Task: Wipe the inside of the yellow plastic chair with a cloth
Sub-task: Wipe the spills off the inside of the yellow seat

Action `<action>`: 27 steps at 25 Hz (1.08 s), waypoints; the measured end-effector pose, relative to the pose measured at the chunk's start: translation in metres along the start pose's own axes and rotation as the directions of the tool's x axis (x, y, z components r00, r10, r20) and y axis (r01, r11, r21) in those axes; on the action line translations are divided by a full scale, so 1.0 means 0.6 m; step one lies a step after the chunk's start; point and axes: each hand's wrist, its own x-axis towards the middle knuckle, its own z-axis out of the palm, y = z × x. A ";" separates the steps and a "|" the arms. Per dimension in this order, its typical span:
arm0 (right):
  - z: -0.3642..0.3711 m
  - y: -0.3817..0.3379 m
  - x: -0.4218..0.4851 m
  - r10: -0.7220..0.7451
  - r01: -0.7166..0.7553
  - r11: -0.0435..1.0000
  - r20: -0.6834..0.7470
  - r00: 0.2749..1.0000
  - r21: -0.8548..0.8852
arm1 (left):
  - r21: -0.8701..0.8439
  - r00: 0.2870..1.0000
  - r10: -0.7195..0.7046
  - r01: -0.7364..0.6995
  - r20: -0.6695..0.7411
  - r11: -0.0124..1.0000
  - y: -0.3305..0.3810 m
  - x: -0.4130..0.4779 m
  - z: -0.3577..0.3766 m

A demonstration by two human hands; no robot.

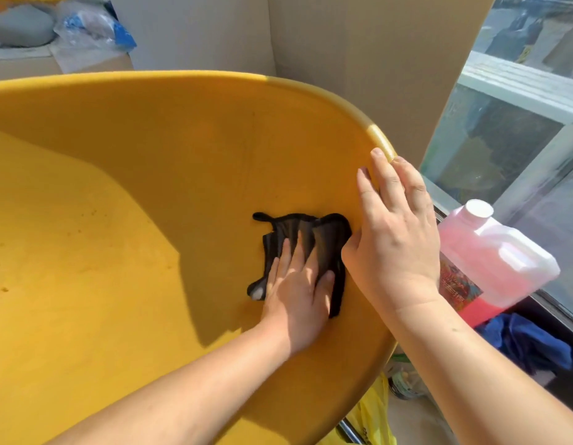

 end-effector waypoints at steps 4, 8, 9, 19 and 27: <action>-0.002 -0.001 0.000 0.088 -0.075 0.984 -0.078 0.993 0.163 | -0.079 0.953 0.287 -0.280 0.097 0.957 -0.005 -0.005 -0.019; 0.003 0.002 -0.002 0.099 -0.073 0.977 -0.125 0.987 0.201 | 0.043 0.948 0.317 -0.317 0.006 0.948 0.004 0.116 -0.056; 0.004 0.004 -0.001 0.090 -0.065 0.980 -0.129 0.988 0.188 | 0.074 0.957 0.287 -0.284 -0.033 0.956 0.001 0.158 -0.071; -0.001 -0.002 0.002 0.040 -0.033 0.993 0.061 0.997 -0.110 | 0.167 0.949 -0.280 0.302 -0.142 0.939 -0.073 0.073 -0.016; 0.005 -0.005 0.001 0.053 -0.056 0.997 -0.048 0.997 -0.053 | 0.046 0.986 0.156 -0.153 -0.054 0.987 -0.013 0.200 -0.089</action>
